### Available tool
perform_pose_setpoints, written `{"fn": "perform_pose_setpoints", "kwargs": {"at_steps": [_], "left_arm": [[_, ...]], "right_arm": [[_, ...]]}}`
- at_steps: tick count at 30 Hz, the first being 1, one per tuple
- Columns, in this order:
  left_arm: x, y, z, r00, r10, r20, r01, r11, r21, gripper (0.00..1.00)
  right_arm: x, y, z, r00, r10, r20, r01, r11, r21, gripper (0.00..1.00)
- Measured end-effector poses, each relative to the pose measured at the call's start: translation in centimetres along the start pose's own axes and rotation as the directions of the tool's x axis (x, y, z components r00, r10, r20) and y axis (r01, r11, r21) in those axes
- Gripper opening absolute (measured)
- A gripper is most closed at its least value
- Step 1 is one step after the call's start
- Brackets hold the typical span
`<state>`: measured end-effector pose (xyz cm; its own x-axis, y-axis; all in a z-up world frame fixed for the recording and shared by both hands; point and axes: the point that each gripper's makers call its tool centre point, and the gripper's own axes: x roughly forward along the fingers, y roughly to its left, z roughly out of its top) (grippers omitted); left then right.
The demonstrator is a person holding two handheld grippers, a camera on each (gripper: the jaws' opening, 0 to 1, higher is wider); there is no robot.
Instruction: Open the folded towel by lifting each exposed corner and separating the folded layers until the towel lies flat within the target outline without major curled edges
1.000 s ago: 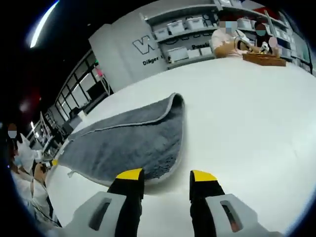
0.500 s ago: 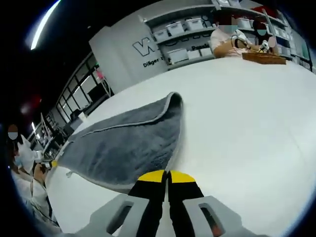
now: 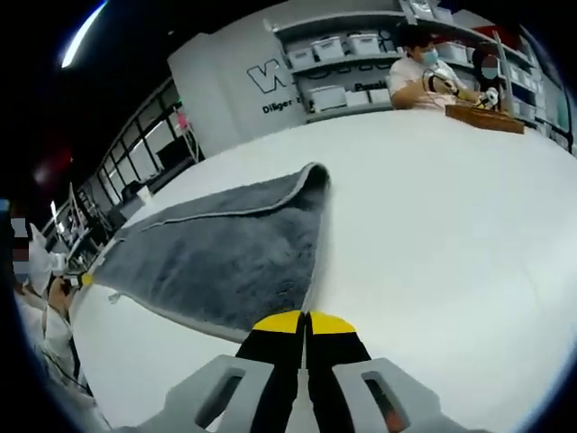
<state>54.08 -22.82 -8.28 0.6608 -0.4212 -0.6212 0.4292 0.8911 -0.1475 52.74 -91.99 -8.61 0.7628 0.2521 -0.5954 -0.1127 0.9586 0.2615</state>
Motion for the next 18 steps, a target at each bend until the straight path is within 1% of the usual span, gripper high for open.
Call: {"fn": "perform_pose_setpoints", "kwargs": {"at_steps": [4, 8, 10, 14, 16, 18], "left_arm": [[-0.6, 0.0, -0.5, 1.0, 0.002, -0.01, -0.002, 1.0, 0.001, 0.01], [-1.3, -0.3, -1.2, 1.0, -0.001, -0.023, 0.002, 1.0, 0.002, 0.01], [-1.6, -0.3, -1.4, 1.0, -0.003, -0.027, 0.003, 1.0, 0.004, 0.01], [-2.2, -0.4, -2.0, 0.999, -0.004, -0.038, 0.005, 1.0, 0.006, 0.01], [-2.5, -0.6, -2.3, 0.999, -0.001, -0.049, 0.001, 1.0, 0.015, 0.01], [-2.7, -0.8, -2.6, 0.998, 0.0, -0.058, 0.002, 1.0, 0.023, 0.01]], "right_arm": [[-0.6, 1.1, -1.0, 1.0, -0.008, -0.018, 0.008, 1.0, -0.028, 0.0], [-1.3, 1.3, -1.7, 0.999, -0.015, -0.036, 0.013, 0.999, -0.051, 0.0], [-1.7, 1.0, -1.9, 0.999, -0.015, -0.043, 0.012, 0.998, -0.056, 0.0], [-2.7, 1.8, -3.1, 0.999, -0.016, -0.052, 0.012, 0.998, -0.069, 0.0], [-3.1, 1.4, -3.2, 0.998, -0.018, -0.06, 0.013, 0.997, -0.077, 0.0], [-3.5, 1.6, -3.6, 0.997, -0.023, -0.069, 0.016, 0.996, -0.092, 0.0]]}}
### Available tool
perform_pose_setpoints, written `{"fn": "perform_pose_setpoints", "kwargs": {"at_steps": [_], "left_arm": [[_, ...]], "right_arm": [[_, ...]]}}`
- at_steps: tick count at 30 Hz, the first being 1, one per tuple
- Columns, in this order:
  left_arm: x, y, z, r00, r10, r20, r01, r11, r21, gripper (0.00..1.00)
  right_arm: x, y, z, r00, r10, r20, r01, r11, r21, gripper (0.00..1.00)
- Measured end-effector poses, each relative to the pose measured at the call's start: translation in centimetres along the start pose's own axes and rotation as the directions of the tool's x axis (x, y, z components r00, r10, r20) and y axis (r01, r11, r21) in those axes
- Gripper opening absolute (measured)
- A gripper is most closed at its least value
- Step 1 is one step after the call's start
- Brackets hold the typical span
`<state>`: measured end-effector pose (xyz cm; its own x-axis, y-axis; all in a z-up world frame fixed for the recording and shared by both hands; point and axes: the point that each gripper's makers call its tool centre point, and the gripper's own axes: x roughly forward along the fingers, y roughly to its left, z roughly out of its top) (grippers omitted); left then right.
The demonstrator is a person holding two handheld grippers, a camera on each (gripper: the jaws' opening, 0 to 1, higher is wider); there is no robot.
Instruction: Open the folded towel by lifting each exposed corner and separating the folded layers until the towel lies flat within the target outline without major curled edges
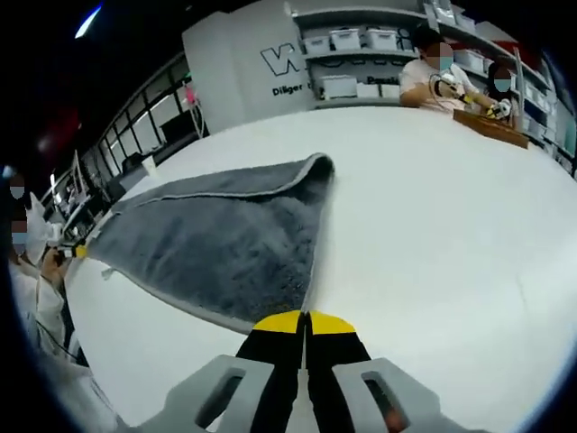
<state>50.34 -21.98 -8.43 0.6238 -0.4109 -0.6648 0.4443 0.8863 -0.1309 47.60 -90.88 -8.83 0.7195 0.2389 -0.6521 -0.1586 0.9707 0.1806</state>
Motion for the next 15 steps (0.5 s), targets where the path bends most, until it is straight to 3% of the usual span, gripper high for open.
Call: {"fn": "perform_pose_setpoints", "kwargs": {"at_steps": [15], "left_arm": [[-2.0, -1.1, -2.1, 0.998, -0.004, -0.062, 0.006, 0.999, 0.035, 0.01]], "right_arm": [[-2.4, -1.7, -1.3, 0.999, 0.003, -0.033, -0.004, 0.999, -0.034, 0.0]]}}
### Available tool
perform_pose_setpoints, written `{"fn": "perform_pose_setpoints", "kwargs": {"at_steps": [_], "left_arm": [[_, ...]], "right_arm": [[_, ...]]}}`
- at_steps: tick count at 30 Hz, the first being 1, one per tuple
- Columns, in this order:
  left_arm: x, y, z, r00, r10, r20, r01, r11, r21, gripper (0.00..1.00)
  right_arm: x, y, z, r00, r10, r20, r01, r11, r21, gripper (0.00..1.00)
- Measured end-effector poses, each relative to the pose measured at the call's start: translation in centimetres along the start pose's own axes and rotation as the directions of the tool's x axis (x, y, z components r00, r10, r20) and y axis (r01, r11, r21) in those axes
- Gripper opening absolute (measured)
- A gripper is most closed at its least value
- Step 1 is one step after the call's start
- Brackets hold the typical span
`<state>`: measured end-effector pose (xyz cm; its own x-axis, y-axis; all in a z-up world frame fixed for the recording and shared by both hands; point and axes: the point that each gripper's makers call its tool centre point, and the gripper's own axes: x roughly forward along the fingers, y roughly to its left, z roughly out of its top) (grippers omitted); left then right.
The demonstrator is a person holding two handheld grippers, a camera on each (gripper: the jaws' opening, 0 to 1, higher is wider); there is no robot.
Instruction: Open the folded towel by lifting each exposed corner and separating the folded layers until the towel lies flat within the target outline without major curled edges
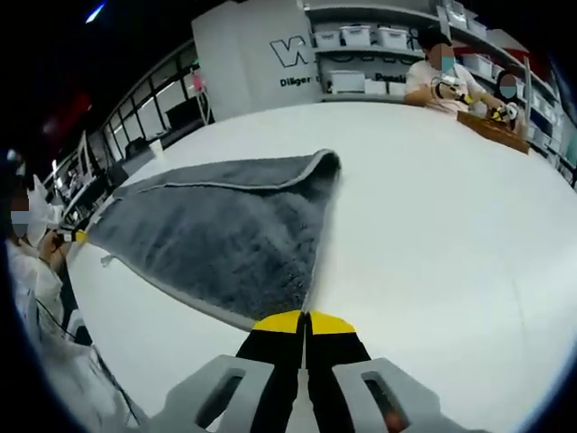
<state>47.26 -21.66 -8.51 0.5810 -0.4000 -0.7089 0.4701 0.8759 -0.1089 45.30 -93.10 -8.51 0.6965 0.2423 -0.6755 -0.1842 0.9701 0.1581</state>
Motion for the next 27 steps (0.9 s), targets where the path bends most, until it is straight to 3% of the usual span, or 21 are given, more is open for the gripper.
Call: {"fn": "perform_pose_setpoints", "kwargs": {"at_steps": [27], "left_arm": [[-2.3, -1.2, -2.6, 0.998, -0.024, -0.05, 0.025, 1.0, 0.015, 0.01]], "right_arm": [[-3.1, 1.3, -3.2, 0.998, 0.011, -0.061, -0.014, 0.999, -0.045, 0.0]]}}
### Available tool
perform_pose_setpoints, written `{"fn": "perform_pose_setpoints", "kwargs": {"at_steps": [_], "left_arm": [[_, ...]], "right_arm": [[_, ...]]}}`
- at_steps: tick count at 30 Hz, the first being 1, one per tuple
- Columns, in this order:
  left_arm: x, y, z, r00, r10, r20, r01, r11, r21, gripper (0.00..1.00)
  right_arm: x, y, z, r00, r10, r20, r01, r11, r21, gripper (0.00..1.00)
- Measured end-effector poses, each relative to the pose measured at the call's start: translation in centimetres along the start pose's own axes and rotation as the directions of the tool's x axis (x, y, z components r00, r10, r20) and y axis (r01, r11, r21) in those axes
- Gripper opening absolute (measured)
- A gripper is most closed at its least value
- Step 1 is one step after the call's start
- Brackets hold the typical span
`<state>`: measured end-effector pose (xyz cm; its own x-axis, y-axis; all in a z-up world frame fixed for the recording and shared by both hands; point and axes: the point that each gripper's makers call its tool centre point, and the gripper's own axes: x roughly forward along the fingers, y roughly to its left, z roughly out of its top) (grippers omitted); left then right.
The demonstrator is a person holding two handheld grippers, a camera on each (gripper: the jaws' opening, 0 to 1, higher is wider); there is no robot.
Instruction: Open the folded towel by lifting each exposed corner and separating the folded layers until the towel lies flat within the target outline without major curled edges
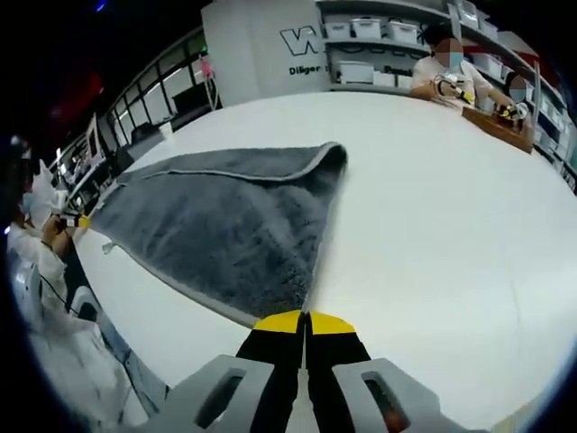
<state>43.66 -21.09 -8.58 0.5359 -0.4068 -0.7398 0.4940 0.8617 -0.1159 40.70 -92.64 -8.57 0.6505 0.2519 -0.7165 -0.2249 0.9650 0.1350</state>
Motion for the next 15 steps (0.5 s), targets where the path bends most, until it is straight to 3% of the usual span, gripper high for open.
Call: {"fn": "perform_pose_setpoints", "kwargs": {"at_steps": [10, 15], "left_arm": [[-0.18, -0.1, -0.27, 1.0, -0.002, 0.0, 0.002, 1.0, 0.002, 0.01], [-0.16, -0.09, -0.2, 1.0, -0.001, 0.009, 0.001, 1.0, 0.019, 0.02]], "right_arm": [[-0.29, 0.4, -0.48, 1.0, 0.001, -0.016, -0.002, 1.0, -0.021, 0.0], [-0.45, 0.42, -0.03, 1.0, -0.001, 0.007, 0.001, 1.0, -0.021, 0.0]]}}
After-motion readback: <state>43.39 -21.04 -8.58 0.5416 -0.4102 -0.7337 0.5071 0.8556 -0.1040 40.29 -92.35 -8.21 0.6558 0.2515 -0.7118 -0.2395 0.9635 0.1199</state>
